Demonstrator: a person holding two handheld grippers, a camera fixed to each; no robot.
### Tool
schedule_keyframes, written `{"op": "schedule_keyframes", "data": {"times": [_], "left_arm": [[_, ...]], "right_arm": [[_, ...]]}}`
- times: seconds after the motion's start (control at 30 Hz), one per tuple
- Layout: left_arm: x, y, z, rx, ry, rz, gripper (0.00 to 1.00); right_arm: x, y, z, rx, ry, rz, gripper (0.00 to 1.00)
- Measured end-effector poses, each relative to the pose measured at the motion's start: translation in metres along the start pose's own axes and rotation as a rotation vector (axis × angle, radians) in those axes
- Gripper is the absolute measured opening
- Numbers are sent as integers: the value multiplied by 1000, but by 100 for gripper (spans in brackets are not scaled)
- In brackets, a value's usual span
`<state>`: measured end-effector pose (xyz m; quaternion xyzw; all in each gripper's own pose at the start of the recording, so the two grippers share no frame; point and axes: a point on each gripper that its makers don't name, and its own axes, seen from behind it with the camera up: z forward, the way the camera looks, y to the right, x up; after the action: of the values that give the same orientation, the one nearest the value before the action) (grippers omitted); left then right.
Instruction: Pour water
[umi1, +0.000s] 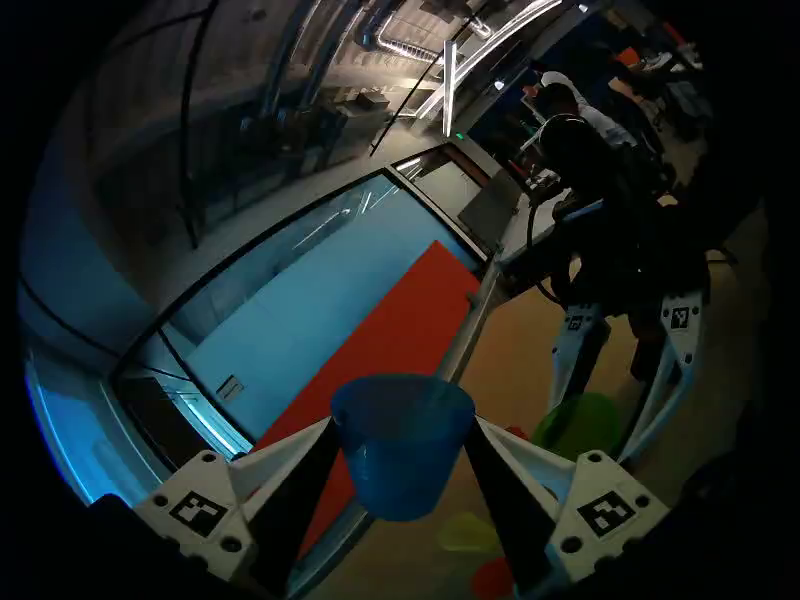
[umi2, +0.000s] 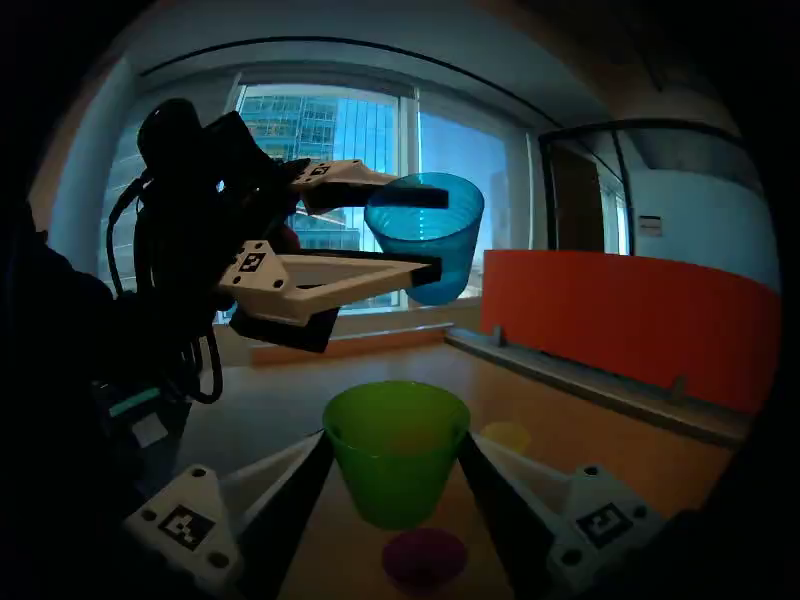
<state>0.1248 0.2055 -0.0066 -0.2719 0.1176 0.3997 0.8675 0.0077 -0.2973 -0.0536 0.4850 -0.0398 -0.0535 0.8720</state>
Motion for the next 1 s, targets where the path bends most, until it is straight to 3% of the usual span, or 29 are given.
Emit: {"op": "schedule_keyframes", "data": {"times": [1.0], "left_arm": [[1,-3,8,38,-13,192,85]], "right_arm": [[6,5,4,-2,10,-4,90]]}}
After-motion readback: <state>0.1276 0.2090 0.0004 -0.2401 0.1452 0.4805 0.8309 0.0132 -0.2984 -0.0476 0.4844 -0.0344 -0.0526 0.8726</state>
